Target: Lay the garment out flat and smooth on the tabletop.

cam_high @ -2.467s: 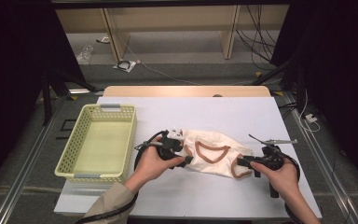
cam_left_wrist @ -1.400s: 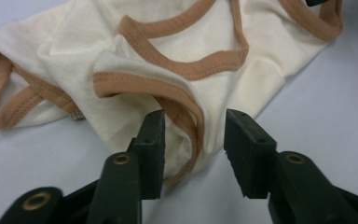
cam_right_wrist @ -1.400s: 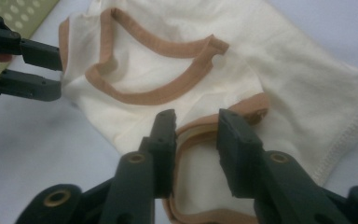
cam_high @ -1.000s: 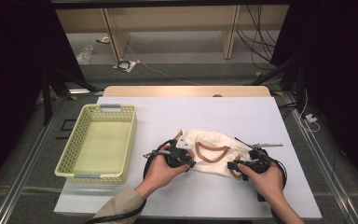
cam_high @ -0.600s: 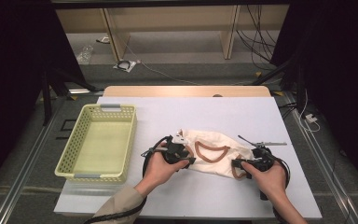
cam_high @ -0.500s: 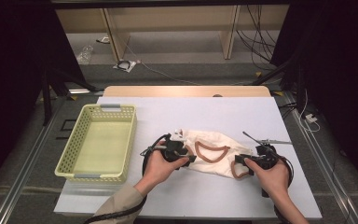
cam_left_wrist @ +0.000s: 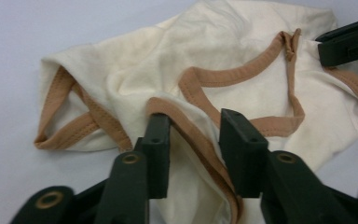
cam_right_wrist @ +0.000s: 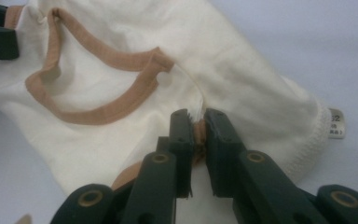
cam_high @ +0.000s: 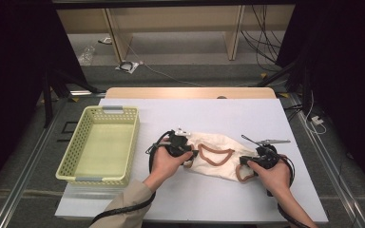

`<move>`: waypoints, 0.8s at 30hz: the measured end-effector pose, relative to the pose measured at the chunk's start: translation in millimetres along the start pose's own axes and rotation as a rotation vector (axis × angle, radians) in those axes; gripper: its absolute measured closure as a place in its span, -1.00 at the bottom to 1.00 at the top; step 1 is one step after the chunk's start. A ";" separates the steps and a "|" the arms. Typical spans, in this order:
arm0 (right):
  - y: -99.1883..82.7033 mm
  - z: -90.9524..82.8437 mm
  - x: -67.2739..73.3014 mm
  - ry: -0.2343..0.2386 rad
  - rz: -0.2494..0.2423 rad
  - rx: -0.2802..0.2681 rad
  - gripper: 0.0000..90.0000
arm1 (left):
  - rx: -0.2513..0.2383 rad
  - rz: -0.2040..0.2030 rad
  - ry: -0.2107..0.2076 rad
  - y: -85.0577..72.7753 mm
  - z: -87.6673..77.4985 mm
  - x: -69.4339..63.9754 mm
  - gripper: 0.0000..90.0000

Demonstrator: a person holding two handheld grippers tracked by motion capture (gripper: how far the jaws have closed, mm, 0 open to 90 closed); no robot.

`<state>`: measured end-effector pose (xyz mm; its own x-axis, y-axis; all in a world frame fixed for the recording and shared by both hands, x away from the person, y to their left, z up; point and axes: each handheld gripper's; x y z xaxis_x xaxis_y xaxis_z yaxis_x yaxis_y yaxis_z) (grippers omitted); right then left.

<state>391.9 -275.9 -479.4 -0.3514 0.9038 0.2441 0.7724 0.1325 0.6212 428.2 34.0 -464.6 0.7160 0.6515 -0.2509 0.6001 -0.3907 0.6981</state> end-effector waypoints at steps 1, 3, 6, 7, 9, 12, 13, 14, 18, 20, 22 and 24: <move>0.1 -1.5 0.6 -0.004 -0.011 -0.005 0.83 | 0.003 -0.001 -0.008 -0.6 0.4 -1.1 0.55; 0.6 -3.4 2.3 -0.002 -0.025 -0.013 0.83 | 0.005 0.000 -0.018 -1.8 0.5 -2.0 0.70; 0.5 -4.9 4.1 -0.005 -0.039 -0.027 0.83 | 0.002 0.018 -0.002 -3.3 -2.6 -3.0 0.89; 0.5 -5.9 4.4 -0.006 -0.044 -0.029 0.83 | 0.002 0.014 -0.002 -3.5 -4.8 -3.0 0.88; 0.5 -7.3 5.2 -0.004 -0.048 -0.034 0.83 | -0.006 0.006 0.011 -3.6 -9.2 -3.3 0.79; 0.8 -7.7 5.8 -0.004 -0.050 -0.035 0.83 | -0.023 -0.014 0.043 -2.7 -13.0 -1.4 0.34; 0.8 -7.4 5.8 -0.006 -0.053 -0.033 0.83 | -0.027 -0.021 0.051 -2.3 -13.2 -0.1 0.25; 0.8 -7.2 6.0 -0.007 -0.053 -0.030 0.83 | -0.027 -0.024 0.060 -1.7 -12.7 1.5 0.14; 0.8 -7.1 6.3 -0.010 -0.057 -0.027 0.83 | -0.005 -0.052 0.055 0.1 -5.4 6.6 -0.09; 0.6 -6.5 6.2 -0.009 -0.056 -0.030 0.83 | 0.007 -0.042 0.048 0.7 -0.8 5.9 -0.05; 0.3 -5.7 6.5 -0.005 -0.055 -0.026 0.83 | 0.015 -0.022 0.041 1.4 2.6 2.6 0.20; 0.1 -5.4 6.5 -0.003 -0.058 -0.023 0.83 | 0.019 -0.001 0.058 1.5 3.7 -0.2 0.44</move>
Point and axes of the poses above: each handheld gripper's, and its own axes: z roughly forward along the jaws, y roughly out of its top, x roughly to its left, and after that the axes turned 4 degrees about -y, right-handed
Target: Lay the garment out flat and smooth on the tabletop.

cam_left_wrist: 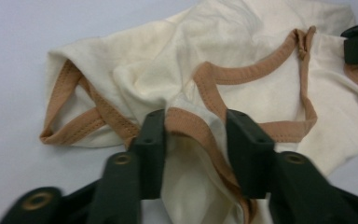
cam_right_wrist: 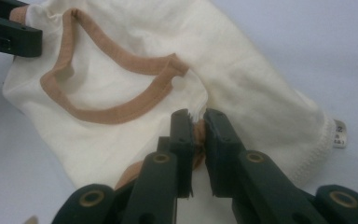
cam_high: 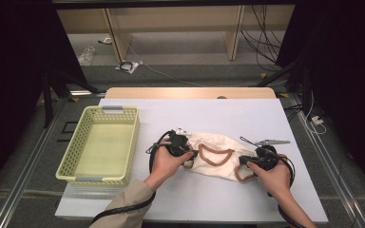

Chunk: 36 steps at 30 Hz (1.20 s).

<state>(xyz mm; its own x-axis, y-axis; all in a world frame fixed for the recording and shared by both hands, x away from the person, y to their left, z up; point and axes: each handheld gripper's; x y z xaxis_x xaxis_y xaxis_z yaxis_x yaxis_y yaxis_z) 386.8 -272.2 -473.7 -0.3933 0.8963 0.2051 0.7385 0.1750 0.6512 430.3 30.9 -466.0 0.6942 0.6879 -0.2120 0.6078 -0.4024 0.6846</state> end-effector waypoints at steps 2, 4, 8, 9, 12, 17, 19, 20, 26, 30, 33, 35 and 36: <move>0.0 -0.2 -0.2 -0.001 0.001 -0.002 0.83 | 0.006 0.000 0.009 0.4 -1.0 -2.6 0.64; 0.0 -0.9 -0.7 0.002 0.000 -0.006 0.83 | 0.007 -0.003 0.008 0.7 -2.8 -3.8 0.79; 0.0 -2.8 -1.0 0.003 0.003 -0.012 0.83 | -0.003 -0.013 -0.008 0.6 -6.1 -4.7 0.74; 0.0 -2.8 -1.1 0.003 0.003 -0.012 0.83 | -0.010 -0.020 -0.009 0.1 -6.4 -4.3 0.66; -0.2 -2.7 -0.5 0.002 0.004 -0.011 0.83 | -0.020 0.012 0.021 -2.8 -7.6 -5.5 0.63; -0.8 -3.4 0.3 0.000 -0.004 -0.011 0.83 | -0.055 0.077 0.055 -7.1 -12.2 -13.7 0.58; -1.2 -3.6 0.2 -0.001 -0.002 -0.010 0.83 | -0.063 0.102 0.070 -8.6 -13.2 -17.1 0.55; -1.4 -3.7 0.1 -0.001 -0.001 -0.010 0.83 | -0.066 0.107 0.073 -9.1 -14.3 -17.9 0.55; -1.7 -4.3 1.1 -0.007 -0.008 -0.008 0.83 | -0.072 0.120 0.085 -8.9 -15.4 -20.6 0.55; -1.6 -4.9 2.0 -0.008 -0.010 -0.011 0.83 | -0.089 0.132 0.088 -6.5 -11.2 -19.8 0.47; -1.7 -4.3 1.6 -0.009 -0.014 -0.008 0.83 | -0.082 0.150 0.088 -3.8 -5.6 -18.8 0.54; -2.0 -4.2 1.5 -0.008 -0.014 -0.006 0.83 | -0.063 0.161 0.086 -3.0 -3.3 -19.5 0.74; -2.0 -4.5 1.4 -0.007 -0.012 -0.004 0.83 | -0.055 0.161 0.077 -3.3 -2.5 -19.5 0.84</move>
Point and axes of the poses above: each handheld gripper's, and its own axes: z roughly forward along the jaws, y roughly out of its top, x roughly to its left, and after that the axes turned 4 degrees about -y, right-handed
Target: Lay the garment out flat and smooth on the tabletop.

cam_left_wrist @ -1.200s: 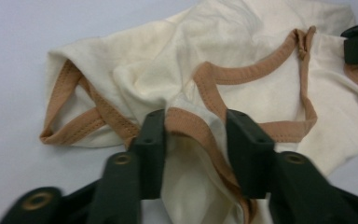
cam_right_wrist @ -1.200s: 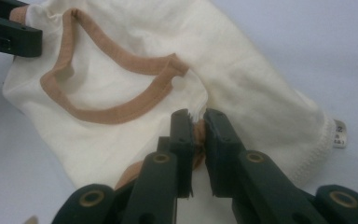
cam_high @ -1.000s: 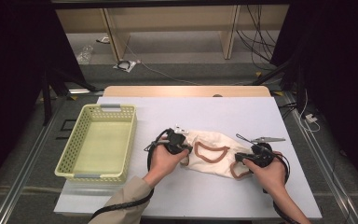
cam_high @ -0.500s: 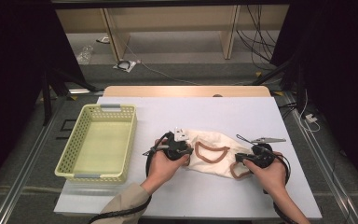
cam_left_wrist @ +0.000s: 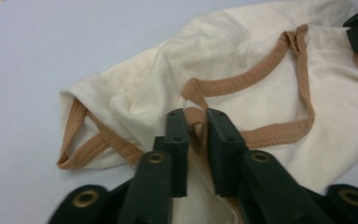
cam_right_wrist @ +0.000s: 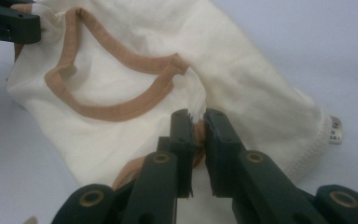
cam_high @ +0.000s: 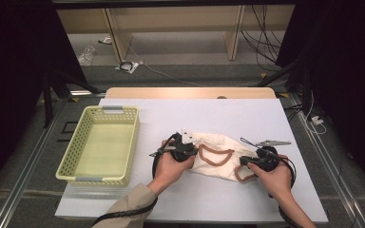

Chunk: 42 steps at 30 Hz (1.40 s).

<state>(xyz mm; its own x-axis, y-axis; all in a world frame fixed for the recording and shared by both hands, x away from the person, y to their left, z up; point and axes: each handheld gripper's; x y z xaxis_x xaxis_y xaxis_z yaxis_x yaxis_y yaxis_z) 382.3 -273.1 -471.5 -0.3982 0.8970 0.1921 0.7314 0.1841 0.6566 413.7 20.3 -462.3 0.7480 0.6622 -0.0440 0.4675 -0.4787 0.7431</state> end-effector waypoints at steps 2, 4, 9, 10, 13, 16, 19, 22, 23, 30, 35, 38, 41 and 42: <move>-0.1 -0.6 -0.5 0.003 0.002 -0.006 0.83 | -0.006 -0.006 -0.015 -1.4 -0.9 -0.6 0.92; -0.1 -3.2 -1.3 0.008 0.004 -0.021 0.83 | -0.030 -0.014 -0.037 -2.5 -7.4 -1.2 0.93; -1.5 -24.7 -2.4 0.036 0.012 -0.118 0.84 | -0.141 -0.044 -0.087 -4.9 -39.7 -3.3 0.94; -2.6 -30.7 -1.0 0.045 0.012 -0.143 0.84 | -0.155 -0.046 -0.094 -5.7 -46.8 -4.1 0.94; -7.2 -50.1 6.7 0.070 -0.006 -0.213 0.84 | -0.212 -0.045 -0.124 -8.5 -70.6 -9.5 0.95; -14.1 -69.4 16.2 0.094 -0.022 -0.260 0.84 | -0.245 -0.037 -0.148 -11.2 -90.2 -17.1 0.95; -21.9 -85.0 24.5 0.138 -0.020 -0.301 0.84 | -0.270 -0.019 -0.168 -14.6 -110.7 -26.4 0.95; -28.8 -99.6 32.9 0.174 -0.027 -0.327 0.84 | -0.289 0.005 -0.183 -17.1 -129.2 -35.4 0.95; -30.8 -103.8 35.6 0.185 -0.028 -0.336 0.84 | -0.296 0.015 -0.183 -17.5 -134.7 -38.1 0.95; -37.4 -129.9 49.9 0.242 -0.041 -0.390 0.84 | -0.332 0.055 -0.201 -17.6 -174.6 -56.4 0.95; -36.2 -146.0 56.3 0.269 -0.048 -0.432 0.84 | -0.381 0.087 -0.221 -14.8 -204.0 -71.9 0.95; -33.4 -155.5 61.4 0.268 -0.069 -0.460 0.84 | -0.412 0.113 -0.216 -9.9 -215.4 -77.4 0.95; -30.1 -160.6 61.6 0.261 -0.072 -0.477 0.84 | -0.427 0.122 -0.205 -4.2 -218.3 -74.9 0.95; -28.9 -161.4 60.9 0.258 -0.071 -0.481 0.84 | -0.426 0.121 -0.195 -2.6 -216.9 -71.9 0.95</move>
Point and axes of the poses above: each handheld gripper's, and its own axes: z roughly forward along the jaws, y roughly out of its top, x roughly to its left, and after that the axes turned 4 degrees about -y, right-handed
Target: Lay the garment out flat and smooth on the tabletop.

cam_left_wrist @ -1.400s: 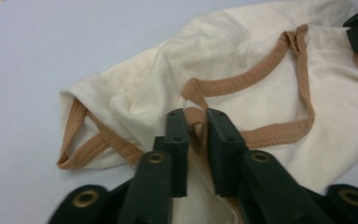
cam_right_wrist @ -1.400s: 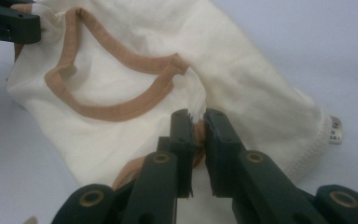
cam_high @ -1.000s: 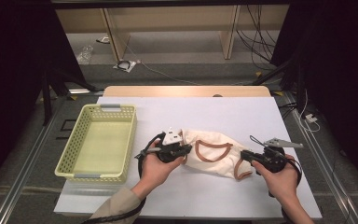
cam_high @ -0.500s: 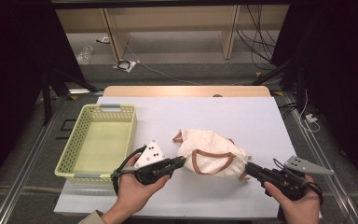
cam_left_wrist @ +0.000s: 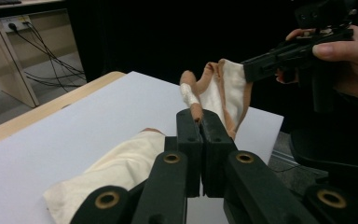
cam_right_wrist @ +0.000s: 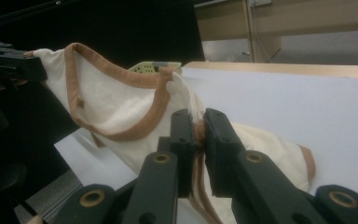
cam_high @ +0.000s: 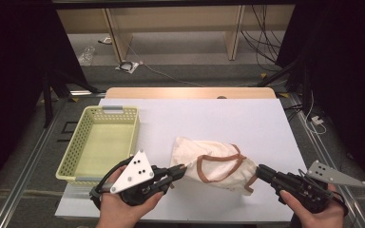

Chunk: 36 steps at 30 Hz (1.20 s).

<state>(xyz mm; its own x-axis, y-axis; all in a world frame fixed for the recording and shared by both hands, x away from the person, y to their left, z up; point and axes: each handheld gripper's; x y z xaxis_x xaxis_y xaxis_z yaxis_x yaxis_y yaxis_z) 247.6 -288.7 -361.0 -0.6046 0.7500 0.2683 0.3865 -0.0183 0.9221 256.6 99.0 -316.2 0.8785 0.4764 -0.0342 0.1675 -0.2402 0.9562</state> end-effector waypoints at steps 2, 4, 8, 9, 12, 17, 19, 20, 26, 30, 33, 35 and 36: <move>2.9 0.0 -2.0 -0.006 -0.002 -0.003 0.84 | 0.011 -0.017 0.015 -0.4 5.1 10.0 0.95; 5.8 2.3 -5.2 -0.014 -0.007 -0.001 0.84 | 0.031 -0.034 0.028 -2.2 12.6 23.2 0.94; 10.6 17.3 -15.9 -0.038 -0.022 0.023 0.84 | 0.064 -0.075 0.060 -8.4 33.6 51.9 0.94; 11.3 22.2 -19.0 -0.048 -0.027 0.031 0.84 | 0.075 -0.066 0.071 -10.0 39.3 57.8 0.94; 14.4 38.8 -28.2 -0.068 -0.038 0.057 0.84 | 0.101 -0.090 0.087 -14.3 58.0 79.2 0.94; 30.0 73.1 -53.5 -0.113 -0.049 0.084 0.84 | 0.145 -0.122 0.130 -14.3 93.9 119.9 0.94; 38.7 89.5 -65.3 -0.139 -0.052 0.096 0.84 | 0.165 -0.139 0.146 -11.2 108.4 137.9 0.94; 43.3 98.4 -71.1 -0.154 -0.055 0.100 0.84 | 0.178 -0.137 0.164 -9.1 115.4 146.8 0.94; 63.6 155.1 -104.1 -0.235 -0.059 0.129 0.84 | 0.213 -0.149 0.257 3.4 152.3 191.1 0.93; 73.0 186.4 -120.4 -0.306 -0.075 0.101 0.82 | 0.222 -0.131 0.362 3.8 176.4 211.7 0.64; 69.9 211.0 -137.1 -0.372 -0.085 0.162 0.49 | 0.296 -0.154 0.436 -9.2 189.3 222.7 0.07; 59.0 219.8 -144.3 -0.387 -0.082 0.253 0.43 | 0.316 -0.173 0.434 -20.5 189.2 222.4 0.01; 52.0 219.7 -144.9 -0.389 -0.081 0.270 0.43 | 0.337 -0.177 0.427 -27.1 187.8 221.7 -0.08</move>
<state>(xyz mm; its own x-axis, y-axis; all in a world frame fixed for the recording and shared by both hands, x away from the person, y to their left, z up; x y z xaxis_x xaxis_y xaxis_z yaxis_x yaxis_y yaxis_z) 508.2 -253.0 -413.2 -0.3545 0.9346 0.0273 0.5473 0.1838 0.8165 530.8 52.3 -404.4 0.5773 0.8166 0.0016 0.4906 -0.3484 0.7987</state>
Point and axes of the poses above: each handheld gripper's, and its own axes: z roughly forward along the jaws, y roughly out of its top, x roughly to its left, and after that the axes turned 4 degrees about -y, right-handed
